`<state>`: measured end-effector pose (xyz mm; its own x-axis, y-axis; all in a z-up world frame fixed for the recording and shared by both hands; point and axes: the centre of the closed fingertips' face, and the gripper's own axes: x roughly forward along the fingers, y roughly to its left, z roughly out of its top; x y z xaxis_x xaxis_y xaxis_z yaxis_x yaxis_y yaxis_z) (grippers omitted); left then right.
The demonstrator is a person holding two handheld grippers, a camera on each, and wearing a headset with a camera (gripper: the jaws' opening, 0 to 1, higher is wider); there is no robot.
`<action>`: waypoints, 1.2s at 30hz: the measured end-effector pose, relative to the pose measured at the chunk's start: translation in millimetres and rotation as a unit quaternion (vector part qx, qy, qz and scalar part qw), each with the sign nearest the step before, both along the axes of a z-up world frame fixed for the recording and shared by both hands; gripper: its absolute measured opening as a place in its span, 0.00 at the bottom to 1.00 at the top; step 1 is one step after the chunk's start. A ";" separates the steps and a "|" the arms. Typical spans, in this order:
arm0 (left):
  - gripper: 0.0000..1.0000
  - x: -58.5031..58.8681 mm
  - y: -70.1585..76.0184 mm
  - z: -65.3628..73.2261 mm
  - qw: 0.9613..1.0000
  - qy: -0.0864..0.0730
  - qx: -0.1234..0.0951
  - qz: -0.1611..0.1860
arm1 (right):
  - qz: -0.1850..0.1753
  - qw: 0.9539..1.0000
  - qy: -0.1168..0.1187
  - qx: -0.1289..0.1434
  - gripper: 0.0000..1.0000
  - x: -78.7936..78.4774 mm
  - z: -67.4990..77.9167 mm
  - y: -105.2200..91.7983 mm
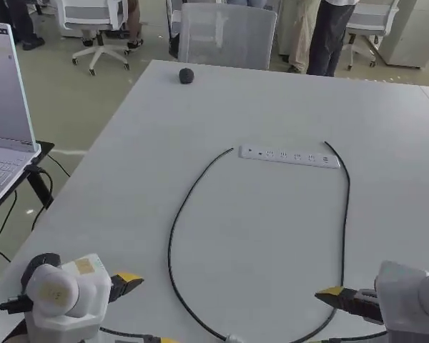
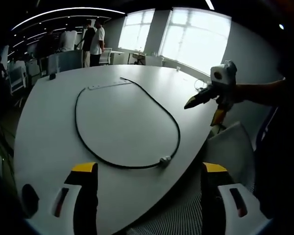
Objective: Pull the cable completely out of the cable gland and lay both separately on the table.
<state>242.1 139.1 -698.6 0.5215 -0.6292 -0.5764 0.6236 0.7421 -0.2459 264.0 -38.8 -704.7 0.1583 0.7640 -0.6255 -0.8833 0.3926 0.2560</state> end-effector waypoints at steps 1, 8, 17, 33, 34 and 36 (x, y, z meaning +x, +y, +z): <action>0.86 0.1 -0.3 0.2 1.000 -0.001 -0.002 -0.001 | 0.004 1.000 0.004 -0.003 0.67 -0.3 -2.0 1.9; 0.88 -1.2 1.2 -3.5 1.000 -0.009 0.016 -0.020 | 0.037 0.998 0.012 -0.049 0.60 -2.7 -20.4 11.0; 0.89 -5.5 4.1 -9.6 0.999 -0.007 0.022 -0.034 | 0.075 0.993 0.025 -0.092 0.47 -2.1 -40.1 27.7; 0.87 -12.9 11.2 -17.2 0.998 -0.002 0.028 -0.062 | 0.133 0.978 0.028 -0.156 0.37 -9.0 -79.5 59.2; 0.87 -13.4 11.0 -17.8 0.998 -0.001 0.028 -0.063 | 0.137 0.977 0.029 -0.161 0.36 -9.4 -83.1 60.0; 0.87 -13.8 10.6 -19.1 0.997 -0.002 0.028 -0.067 | 0.140 0.976 0.034 -0.164 0.35 -11.1 -87.6 62.4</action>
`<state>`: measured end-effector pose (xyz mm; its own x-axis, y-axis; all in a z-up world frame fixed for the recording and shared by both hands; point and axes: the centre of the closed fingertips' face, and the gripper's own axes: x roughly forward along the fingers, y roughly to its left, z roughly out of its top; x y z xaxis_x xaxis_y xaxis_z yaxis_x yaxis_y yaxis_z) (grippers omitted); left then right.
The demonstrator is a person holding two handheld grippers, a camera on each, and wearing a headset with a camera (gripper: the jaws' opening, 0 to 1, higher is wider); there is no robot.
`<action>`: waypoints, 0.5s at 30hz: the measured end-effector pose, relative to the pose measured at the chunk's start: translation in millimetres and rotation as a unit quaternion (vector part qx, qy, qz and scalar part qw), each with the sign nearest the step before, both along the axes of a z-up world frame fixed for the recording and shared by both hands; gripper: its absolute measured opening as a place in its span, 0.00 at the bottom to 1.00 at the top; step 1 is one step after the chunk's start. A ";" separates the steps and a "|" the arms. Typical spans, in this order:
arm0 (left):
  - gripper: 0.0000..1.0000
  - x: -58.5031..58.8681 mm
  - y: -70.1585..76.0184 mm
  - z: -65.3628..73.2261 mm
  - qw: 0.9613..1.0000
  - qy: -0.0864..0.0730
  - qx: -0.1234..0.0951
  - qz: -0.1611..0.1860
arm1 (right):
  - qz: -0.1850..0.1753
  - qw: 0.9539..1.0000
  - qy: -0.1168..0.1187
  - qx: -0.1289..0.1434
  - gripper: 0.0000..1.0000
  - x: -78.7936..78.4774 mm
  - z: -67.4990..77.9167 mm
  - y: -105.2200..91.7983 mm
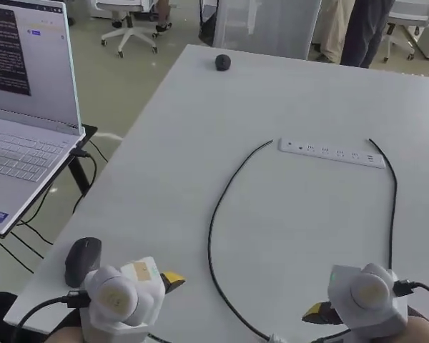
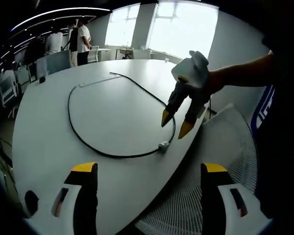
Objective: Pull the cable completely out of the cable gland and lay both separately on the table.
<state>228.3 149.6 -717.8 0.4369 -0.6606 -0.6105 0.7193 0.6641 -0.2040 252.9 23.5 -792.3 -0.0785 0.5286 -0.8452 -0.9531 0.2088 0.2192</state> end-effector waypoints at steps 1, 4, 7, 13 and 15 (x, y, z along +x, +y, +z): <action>0.87 -0.3 0.2 -0.6 1.000 -0.001 0.002 -0.003 | 0.001 1.000 0.001 -0.001 0.34 -0.6 -1.6 1.0; 0.87 0.3 3.6 -3.3 1.000 -0.004 0.013 -0.007 | 0.008 1.000 -0.002 -0.010 0.32 -1.4 -8.4 2.9; 0.87 -0.9 5.8 -4.5 1.000 -0.002 0.014 -0.009 | 0.014 1.000 0.002 -0.015 0.29 -5.0 -13.7 6.8; 0.86 -4.0 11.3 -7.9 1.000 0.004 0.017 -0.007 | 0.024 0.999 0.001 -0.029 0.26 -7.3 -23.7 12.0; 0.86 -4.7 12.4 -8.1 1.000 0.006 0.015 -0.007 | 0.024 0.999 0.002 -0.030 0.24 -6.6 -26.5 13.8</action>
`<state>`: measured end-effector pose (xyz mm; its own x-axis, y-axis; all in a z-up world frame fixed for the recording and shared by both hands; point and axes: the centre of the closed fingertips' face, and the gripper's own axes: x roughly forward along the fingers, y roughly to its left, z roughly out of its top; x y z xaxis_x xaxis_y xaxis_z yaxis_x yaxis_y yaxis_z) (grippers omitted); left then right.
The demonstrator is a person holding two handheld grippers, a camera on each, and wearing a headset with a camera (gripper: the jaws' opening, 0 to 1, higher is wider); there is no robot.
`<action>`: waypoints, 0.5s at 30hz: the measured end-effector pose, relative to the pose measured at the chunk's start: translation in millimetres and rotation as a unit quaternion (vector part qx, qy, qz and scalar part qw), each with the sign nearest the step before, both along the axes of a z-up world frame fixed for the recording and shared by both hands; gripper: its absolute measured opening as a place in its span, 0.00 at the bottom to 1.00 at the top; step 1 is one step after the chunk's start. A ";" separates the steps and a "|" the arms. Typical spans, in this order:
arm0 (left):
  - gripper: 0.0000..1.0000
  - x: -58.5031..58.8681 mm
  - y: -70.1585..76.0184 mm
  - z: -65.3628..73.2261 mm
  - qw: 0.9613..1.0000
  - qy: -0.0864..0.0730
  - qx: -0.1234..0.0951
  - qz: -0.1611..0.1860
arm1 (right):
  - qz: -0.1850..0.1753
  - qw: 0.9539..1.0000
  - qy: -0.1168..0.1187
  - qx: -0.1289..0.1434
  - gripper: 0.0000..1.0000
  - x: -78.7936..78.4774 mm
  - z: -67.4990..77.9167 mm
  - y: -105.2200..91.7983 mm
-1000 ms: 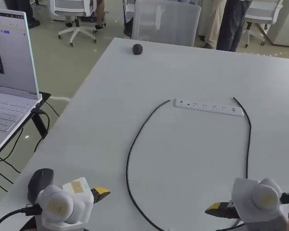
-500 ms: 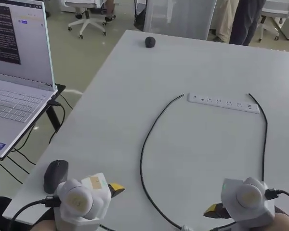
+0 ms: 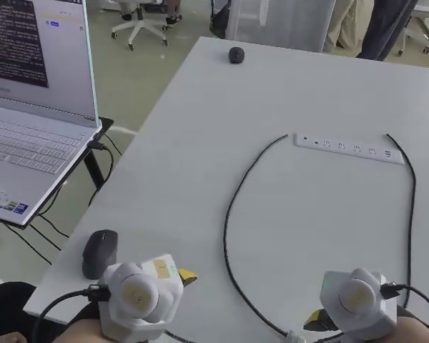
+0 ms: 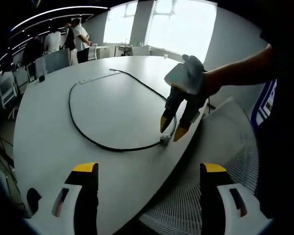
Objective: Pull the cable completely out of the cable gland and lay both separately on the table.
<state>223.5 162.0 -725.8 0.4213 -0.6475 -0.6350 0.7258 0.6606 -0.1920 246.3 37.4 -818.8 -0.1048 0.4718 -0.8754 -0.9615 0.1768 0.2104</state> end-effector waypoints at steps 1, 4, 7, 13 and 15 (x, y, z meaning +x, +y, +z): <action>0.86 0.1 0.4 0.4 1.000 -0.001 -0.001 0.000 | 0.002 1.000 0.001 -0.008 0.22 -0.4 -1.5 -1.5; 0.86 -0.7 0.6 1.3 1.000 0.000 -0.001 0.000 | -0.001 1.000 0.003 -0.007 0.18 0.9 -2.9 -1.3; 0.85 -0.5 1.2 1.2 1.000 0.000 -0.001 0.000 | 0.001 1.000 0.002 -0.009 0.16 0.8 -4.2 -1.4; 0.84 0.3 2.6 1.7 1.000 0.001 -0.003 0.005 | 0.014 1.000 -0.005 -0.020 0.09 -1.0 -9.1 -3.5; 0.84 0.5 3.5 1.2 1.000 0.001 -0.002 0.007 | 0.013 1.000 -0.004 -0.016 0.09 -1.6 -9.7 -2.4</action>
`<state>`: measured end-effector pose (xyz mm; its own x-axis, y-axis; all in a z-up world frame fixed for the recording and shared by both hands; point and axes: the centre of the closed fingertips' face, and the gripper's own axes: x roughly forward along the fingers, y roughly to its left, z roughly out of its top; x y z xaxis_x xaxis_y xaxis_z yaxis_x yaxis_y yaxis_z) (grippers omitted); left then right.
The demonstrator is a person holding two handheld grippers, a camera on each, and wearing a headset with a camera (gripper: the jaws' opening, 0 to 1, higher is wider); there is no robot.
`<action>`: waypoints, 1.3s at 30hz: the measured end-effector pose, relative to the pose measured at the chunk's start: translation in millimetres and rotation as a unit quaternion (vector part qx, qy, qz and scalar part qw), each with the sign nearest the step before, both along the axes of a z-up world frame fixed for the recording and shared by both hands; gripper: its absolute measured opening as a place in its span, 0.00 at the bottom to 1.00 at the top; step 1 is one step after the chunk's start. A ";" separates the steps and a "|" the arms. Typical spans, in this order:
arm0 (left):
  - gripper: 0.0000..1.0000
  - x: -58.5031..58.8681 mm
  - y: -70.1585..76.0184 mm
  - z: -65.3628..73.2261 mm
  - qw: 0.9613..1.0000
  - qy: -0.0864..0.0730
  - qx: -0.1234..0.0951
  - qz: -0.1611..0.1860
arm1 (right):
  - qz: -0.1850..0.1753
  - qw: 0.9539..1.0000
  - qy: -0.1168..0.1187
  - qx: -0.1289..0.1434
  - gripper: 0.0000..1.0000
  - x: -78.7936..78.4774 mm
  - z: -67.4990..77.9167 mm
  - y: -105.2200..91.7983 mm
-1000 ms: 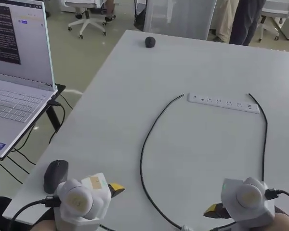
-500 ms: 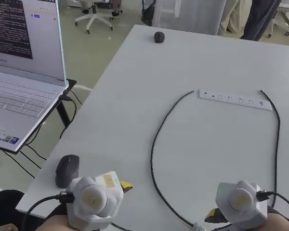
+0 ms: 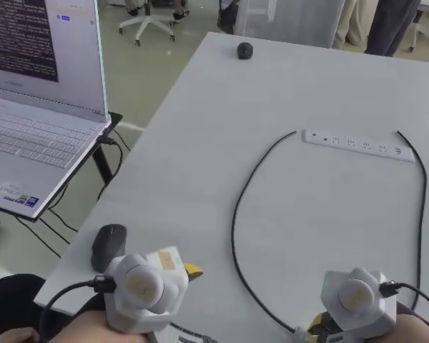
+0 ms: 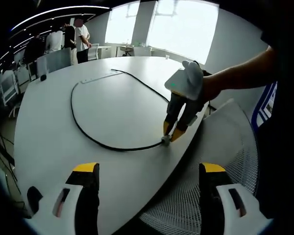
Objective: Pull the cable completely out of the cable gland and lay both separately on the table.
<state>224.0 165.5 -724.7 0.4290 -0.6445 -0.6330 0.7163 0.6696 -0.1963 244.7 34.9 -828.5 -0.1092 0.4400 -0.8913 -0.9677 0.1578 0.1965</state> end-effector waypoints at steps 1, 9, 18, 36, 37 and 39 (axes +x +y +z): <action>0.84 -0.3 0.3 -0.4 1.000 0.000 0.000 0.000 | -0.002 1.000 0.002 0.001 0.09 -0.2 -0.3 0.1; 0.83 -3.6 -1.4 -2.0 1.000 0.006 0.004 -0.001 | -0.009 1.000 -0.001 0.008 0.08 0.7 -0.2 1.1; 0.82 -4.7 -5.1 -0.7 1.000 0.007 0.004 -0.006 | -0.023 1.000 0.010 0.018 0.07 -2.7 4.6 -2.0; 0.79 12.5 -38.1 11.5 0.999 -0.007 -0.002 -0.041 | -0.016 0.999 0.001 0.046 0.06 0.0 48.5 -6.9; 0.79 14.7 -41.8 12.3 0.999 -0.009 -0.001 -0.045 | -0.016 0.999 -0.001 0.049 0.06 0.4 51.7 -7.3; 0.79 20.1 -46.8 13.9 0.999 -0.015 0.000 -0.049 | -0.014 0.999 -0.005 0.052 0.06 0.5 59.3 -8.5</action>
